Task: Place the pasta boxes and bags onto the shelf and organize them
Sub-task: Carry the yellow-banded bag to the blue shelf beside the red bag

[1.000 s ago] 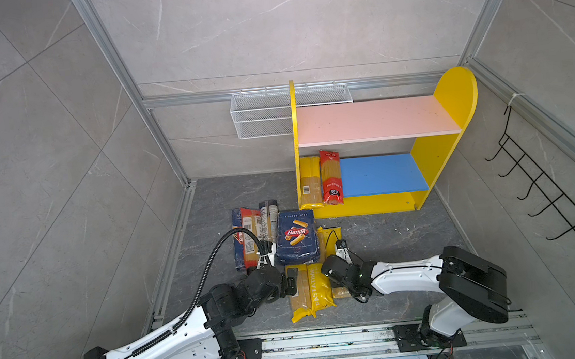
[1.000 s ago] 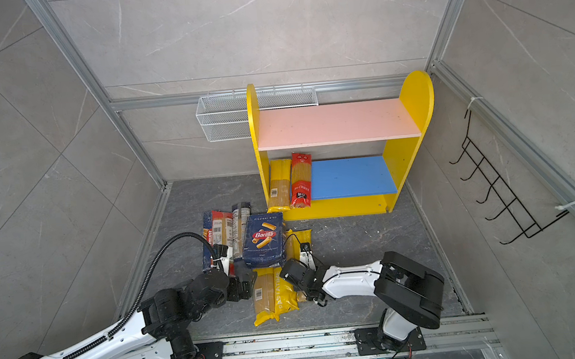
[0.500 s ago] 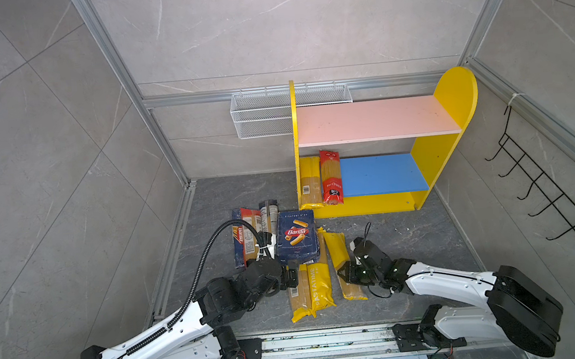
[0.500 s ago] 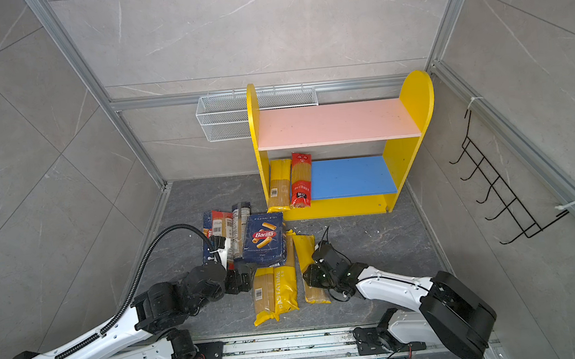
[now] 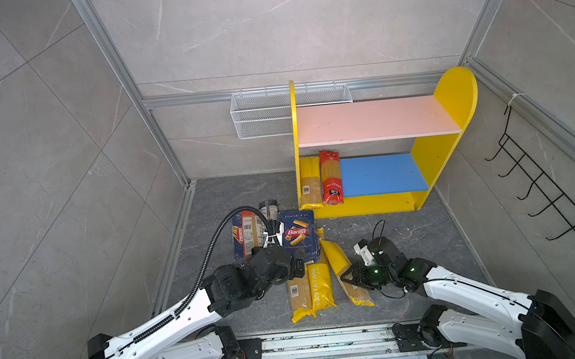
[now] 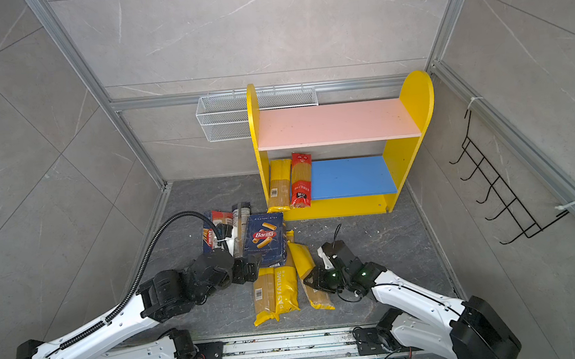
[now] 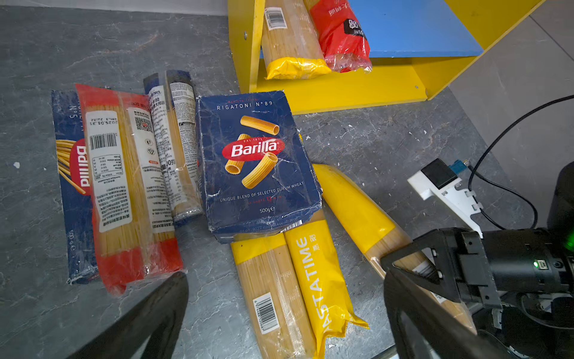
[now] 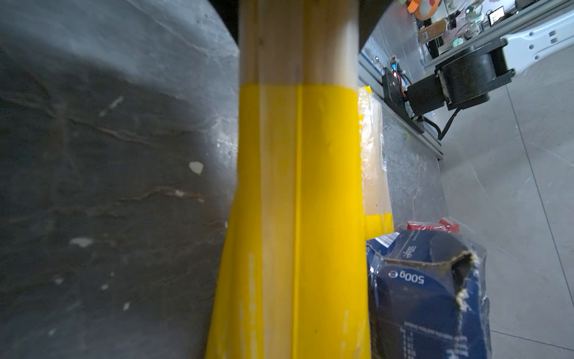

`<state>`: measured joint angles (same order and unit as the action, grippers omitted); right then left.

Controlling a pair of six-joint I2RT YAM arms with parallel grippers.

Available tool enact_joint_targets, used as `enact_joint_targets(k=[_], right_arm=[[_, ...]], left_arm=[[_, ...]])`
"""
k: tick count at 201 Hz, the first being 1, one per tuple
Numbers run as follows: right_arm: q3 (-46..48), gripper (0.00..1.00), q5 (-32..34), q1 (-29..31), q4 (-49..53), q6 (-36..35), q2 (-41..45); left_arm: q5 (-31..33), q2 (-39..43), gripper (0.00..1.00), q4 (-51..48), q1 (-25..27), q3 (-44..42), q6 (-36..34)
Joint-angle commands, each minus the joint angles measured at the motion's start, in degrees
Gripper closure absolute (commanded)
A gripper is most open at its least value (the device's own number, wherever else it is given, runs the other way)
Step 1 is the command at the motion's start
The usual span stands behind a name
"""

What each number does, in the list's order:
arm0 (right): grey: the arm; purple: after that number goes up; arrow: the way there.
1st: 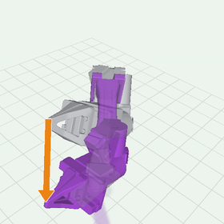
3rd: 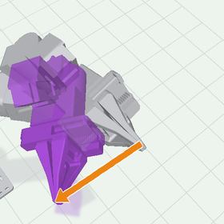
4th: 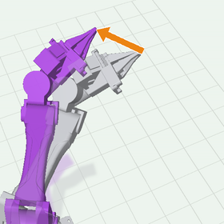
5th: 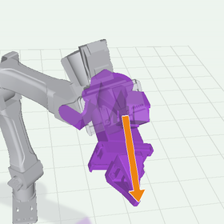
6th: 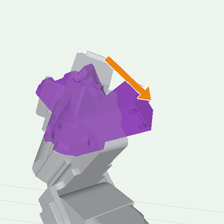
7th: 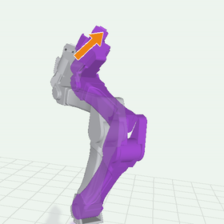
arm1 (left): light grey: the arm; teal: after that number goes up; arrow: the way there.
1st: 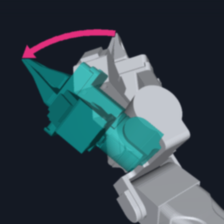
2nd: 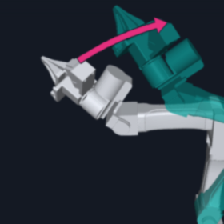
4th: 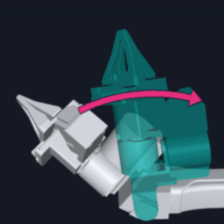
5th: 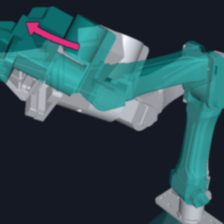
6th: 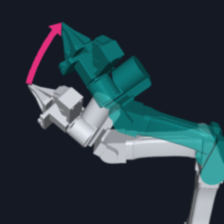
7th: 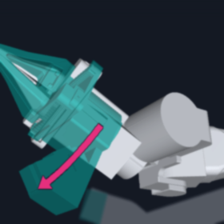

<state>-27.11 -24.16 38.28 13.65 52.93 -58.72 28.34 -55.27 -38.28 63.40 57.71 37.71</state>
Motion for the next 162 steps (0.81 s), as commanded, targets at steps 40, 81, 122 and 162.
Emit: enact_joint_targets(k=[40,81,122,162], right_arm=[[-8.4,0.81,-4.3,-4.2,6.7,-3.0,10.2],[-10.1,0.82,-9.5,-9.2,5.9,-1.5,12.3],[-15.5,0.82,-12.2,-13.7,10.5,-3.1,14.6],[-21.7,0.82,-14.8,-19.2,12.5,-5.0,12.2]], left_arm=[[0.7,-5.0,0.00,-0.4,-0.6,6.6,-3.9],[-2.5,-7.7,0.00,-0.8,-2.9,9.3,-4.4],[-4.3,-6.6,0.00,-0.3,-4.5,9.7,-5.1],[-4.9,-6.3,0.00,-0.2,-5.7,10.4,-6.3]])
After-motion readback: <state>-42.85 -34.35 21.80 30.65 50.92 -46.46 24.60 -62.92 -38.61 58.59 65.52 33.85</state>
